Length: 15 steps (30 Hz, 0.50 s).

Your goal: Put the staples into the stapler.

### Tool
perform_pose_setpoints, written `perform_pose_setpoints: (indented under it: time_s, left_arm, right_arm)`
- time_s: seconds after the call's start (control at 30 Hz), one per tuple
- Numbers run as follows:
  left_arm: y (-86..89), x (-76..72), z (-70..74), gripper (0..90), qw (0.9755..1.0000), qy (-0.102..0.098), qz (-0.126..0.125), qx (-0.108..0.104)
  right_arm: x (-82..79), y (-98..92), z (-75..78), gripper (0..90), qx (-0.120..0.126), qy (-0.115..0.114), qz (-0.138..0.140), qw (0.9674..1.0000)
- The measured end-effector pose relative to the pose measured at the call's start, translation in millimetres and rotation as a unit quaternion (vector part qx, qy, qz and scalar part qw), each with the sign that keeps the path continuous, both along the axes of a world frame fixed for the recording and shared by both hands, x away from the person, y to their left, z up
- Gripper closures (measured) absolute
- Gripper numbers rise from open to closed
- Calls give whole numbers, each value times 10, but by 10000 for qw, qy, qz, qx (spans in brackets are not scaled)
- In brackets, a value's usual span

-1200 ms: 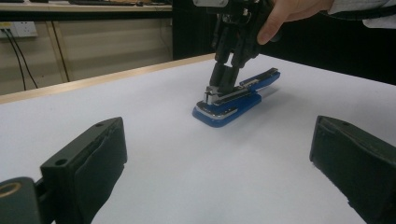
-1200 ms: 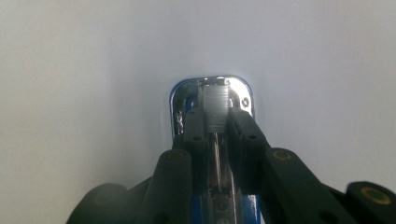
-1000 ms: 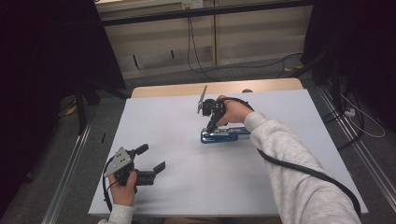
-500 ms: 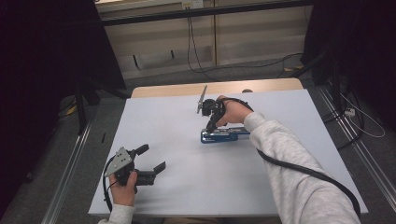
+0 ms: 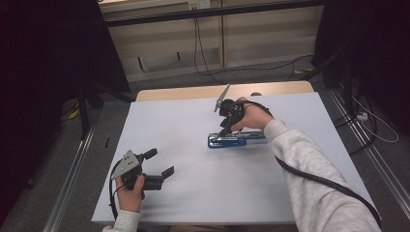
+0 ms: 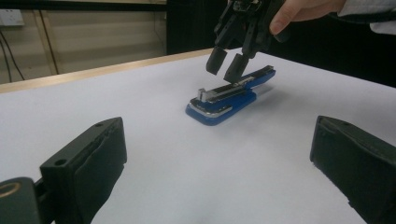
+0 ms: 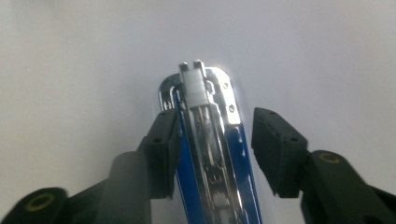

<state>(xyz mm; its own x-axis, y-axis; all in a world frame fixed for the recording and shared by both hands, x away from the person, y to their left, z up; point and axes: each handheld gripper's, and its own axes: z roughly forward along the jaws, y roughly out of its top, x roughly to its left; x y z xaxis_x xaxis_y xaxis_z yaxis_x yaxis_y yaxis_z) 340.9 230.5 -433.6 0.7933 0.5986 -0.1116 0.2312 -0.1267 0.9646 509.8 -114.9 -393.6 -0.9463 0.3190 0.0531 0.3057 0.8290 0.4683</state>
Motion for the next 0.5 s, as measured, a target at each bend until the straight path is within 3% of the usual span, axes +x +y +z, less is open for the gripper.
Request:
perform_pose_setpoints:
  time_s: [0.1,0.13,0.27,0.5]
  left_arm:
    - [-24,23,10,37,10000,18,-9,-1]
    - [-57,49,21,37,9999,107,-42,-15]
    - [-122,95,34,35,9998,167,-109,-16]
    - [-279,194,24,35,9991,341,-252,96]
  right_arm:
    - [-24,-84,-8,469,98,7,-153,9998]
    - [-45,-171,-13,429,195,-21,-313,9993]
    - [-89,-295,-15,381,320,-97,-423,9985]
    - [-222,-594,-20,328,608,-144,-792,9949]
